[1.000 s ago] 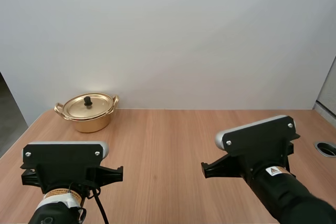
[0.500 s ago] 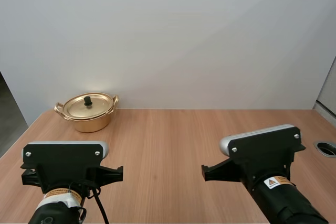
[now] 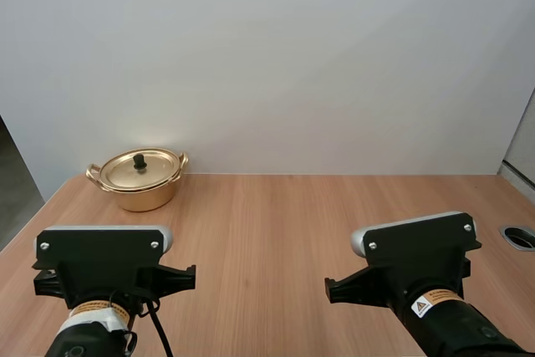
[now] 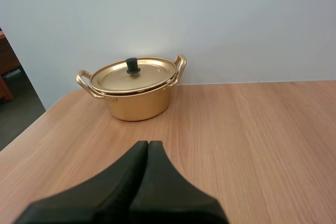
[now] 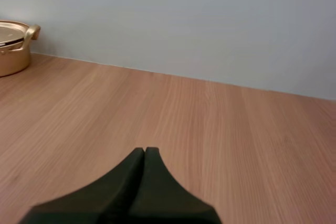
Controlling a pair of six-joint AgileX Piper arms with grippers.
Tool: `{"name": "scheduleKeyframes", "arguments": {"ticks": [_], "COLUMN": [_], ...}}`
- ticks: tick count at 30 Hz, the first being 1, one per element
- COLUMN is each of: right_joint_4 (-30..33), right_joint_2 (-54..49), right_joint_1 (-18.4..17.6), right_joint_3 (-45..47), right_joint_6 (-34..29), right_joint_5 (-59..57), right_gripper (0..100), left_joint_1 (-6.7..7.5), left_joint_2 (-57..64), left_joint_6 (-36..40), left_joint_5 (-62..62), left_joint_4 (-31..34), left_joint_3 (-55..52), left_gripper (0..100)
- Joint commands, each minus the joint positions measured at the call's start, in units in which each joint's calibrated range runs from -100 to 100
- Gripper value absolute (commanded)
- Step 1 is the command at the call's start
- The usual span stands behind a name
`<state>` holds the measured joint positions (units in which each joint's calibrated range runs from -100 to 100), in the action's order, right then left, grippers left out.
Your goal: Open the pot, put the car inside, and close it
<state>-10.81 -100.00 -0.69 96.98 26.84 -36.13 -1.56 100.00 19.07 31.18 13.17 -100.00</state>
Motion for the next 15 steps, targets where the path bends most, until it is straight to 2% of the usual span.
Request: {"name": "scheduleKeyframes", "arguments": {"ticks": [1, 6, 15], "right_joint_4": [10.38, 8.39, 9.23], "right_joint_2": [0.0, 0.0, 0.0], "right_joint_1": [0.0, -0.53, -1.39], "right_joint_3": [0.54, 3.02, 3.02], "right_joint_6": [-18.96, -13.8, -13.8], "right_joint_5": [-0.17, 4.61, 4.61], "right_gripper": [0, 0, 0], "left_joint_1": [0.03, 0.03, 0.03], "left_joint_2": [0.0, 0.0, 0.0], "left_joint_6": [0.04, 0.04, 0.04], "left_joint_5": [0.08, 0.08, 0.08], "left_joint_4": [-0.01, -0.01, -0.01], "left_joint_3": [0.0, 0.0, 0.0], "left_gripper": [0, 0, 0]}}
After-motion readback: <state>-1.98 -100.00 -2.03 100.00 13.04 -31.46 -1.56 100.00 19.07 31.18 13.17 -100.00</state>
